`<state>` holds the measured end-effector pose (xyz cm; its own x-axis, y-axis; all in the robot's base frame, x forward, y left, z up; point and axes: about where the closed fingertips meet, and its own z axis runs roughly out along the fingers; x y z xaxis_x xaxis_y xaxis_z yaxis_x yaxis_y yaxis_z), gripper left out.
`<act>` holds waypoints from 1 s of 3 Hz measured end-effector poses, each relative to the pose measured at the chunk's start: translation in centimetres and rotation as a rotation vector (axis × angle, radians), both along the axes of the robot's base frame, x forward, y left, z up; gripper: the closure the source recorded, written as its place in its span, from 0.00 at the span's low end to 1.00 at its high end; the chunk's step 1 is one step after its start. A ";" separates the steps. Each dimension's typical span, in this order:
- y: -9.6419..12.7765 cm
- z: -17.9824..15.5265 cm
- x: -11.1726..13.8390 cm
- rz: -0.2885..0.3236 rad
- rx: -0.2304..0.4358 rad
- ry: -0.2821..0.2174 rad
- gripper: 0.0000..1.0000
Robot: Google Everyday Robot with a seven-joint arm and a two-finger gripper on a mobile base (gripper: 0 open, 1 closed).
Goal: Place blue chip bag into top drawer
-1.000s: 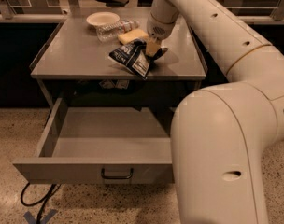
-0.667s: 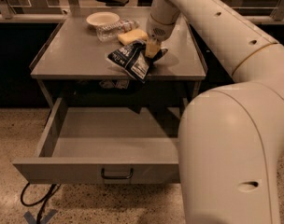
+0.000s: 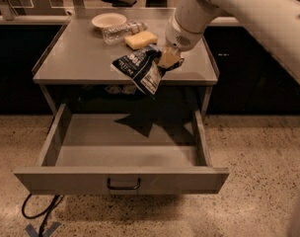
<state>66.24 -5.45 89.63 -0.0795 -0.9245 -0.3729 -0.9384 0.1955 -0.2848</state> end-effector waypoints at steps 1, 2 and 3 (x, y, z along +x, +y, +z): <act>2.0 1.1 -6.2 0.037 0.161 -0.023 1.00; 2.8 -4.4 -12.4 0.082 0.260 0.108 1.00; 2.4 -6.3 -14.2 0.077 0.257 0.159 1.00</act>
Offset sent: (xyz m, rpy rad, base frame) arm -0.2081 0.0302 -0.1299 0.3635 0.3201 0.1331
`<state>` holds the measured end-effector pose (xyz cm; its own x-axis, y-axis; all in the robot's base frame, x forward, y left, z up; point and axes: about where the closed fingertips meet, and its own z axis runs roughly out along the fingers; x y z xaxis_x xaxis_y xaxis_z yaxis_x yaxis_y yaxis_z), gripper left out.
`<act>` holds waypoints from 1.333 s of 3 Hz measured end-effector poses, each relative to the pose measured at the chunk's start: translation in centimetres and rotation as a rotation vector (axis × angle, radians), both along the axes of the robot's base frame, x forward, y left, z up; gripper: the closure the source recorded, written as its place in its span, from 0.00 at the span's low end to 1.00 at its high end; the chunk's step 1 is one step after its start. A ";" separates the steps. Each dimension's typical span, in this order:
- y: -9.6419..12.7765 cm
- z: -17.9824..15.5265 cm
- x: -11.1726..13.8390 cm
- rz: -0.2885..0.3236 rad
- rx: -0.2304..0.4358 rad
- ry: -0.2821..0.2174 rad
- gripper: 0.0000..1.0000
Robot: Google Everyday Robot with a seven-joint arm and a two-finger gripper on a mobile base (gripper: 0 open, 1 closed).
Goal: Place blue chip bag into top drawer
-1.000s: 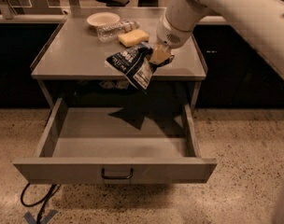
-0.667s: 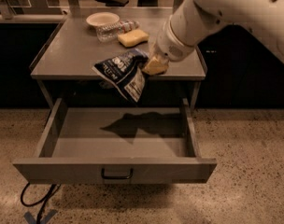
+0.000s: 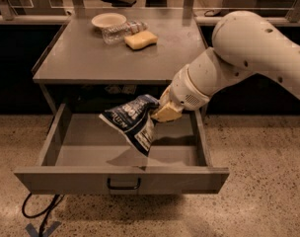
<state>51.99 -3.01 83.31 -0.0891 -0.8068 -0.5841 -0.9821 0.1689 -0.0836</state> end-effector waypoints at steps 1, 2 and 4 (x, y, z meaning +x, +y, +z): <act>0.1 0.1 0.1 0.001 0.000 -0.003 1.00; -1.6 -4.1 0.4 -0.054 0.078 0.059 1.00; -6.0 -16.3 3.4 -0.234 0.279 0.180 1.00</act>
Offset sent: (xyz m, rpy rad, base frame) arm 0.0139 -0.0482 -0.1109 0.2165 0.1642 -0.1582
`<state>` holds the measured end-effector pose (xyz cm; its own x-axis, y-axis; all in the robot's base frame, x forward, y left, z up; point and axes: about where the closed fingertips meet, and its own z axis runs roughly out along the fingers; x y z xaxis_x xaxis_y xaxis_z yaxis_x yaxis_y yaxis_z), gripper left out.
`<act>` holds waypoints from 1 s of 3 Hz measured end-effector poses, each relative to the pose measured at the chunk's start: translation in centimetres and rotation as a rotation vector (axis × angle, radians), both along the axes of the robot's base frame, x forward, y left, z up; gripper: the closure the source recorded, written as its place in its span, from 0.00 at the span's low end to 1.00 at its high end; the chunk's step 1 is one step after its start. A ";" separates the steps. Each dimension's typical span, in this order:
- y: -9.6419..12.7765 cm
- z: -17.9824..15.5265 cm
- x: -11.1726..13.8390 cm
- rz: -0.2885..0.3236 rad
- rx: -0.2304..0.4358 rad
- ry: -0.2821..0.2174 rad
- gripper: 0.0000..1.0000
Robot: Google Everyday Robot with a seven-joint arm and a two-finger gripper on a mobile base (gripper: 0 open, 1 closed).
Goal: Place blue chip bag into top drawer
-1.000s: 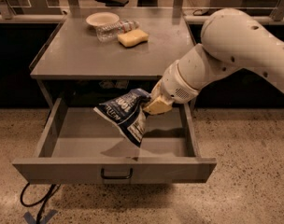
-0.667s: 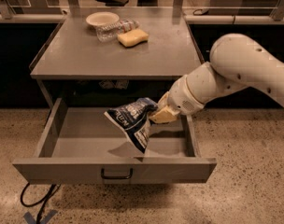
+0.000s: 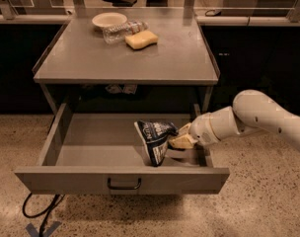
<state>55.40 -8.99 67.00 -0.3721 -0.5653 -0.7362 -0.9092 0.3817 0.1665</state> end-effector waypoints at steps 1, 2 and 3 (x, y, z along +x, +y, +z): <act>-0.6 -3.0 3.0 -0.092 -0.006 0.016 1.00; -0.5 -3.1 3.4 -0.105 -0.005 0.015 0.81; -0.5 -3.1 3.4 -0.105 -0.005 0.015 0.58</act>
Offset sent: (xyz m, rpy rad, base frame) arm 0.0265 -0.0054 -0.0274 -0.0045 0.0146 -0.0813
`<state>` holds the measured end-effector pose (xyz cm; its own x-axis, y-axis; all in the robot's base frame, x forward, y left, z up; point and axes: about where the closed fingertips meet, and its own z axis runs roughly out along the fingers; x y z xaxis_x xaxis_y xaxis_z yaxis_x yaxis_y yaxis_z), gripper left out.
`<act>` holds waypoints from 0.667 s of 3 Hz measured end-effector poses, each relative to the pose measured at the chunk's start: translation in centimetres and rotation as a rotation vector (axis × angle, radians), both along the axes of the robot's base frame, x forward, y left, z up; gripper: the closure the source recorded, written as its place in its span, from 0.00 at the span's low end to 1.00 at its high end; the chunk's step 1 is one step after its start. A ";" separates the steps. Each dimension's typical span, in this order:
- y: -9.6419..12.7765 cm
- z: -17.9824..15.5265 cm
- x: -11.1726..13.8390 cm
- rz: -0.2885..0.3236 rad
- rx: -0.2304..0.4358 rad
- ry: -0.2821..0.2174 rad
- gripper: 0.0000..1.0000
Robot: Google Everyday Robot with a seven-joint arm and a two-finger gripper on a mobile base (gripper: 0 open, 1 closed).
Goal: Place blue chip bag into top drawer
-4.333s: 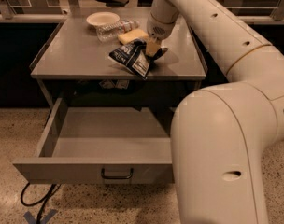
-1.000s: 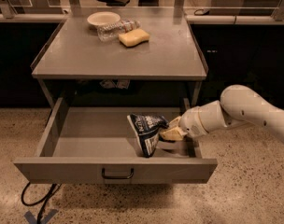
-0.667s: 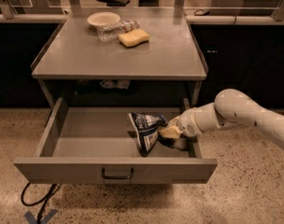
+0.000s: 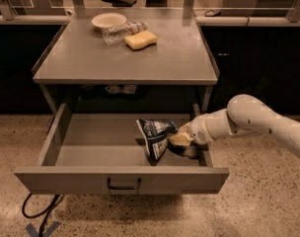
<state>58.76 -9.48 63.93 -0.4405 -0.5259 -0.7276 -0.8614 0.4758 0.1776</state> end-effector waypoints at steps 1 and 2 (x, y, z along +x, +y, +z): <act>0.0 0.0 0.0 0.000 0.000 0.000 0.35; 0.0 0.0 0.0 0.000 0.000 0.000 0.11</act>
Offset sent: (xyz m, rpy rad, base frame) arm 0.0000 0.0000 0.0000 0.0000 0.0000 0.0000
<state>58.76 -9.48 63.93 -0.4405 -0.5259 -0.7276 -0.8614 0.4758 0.1776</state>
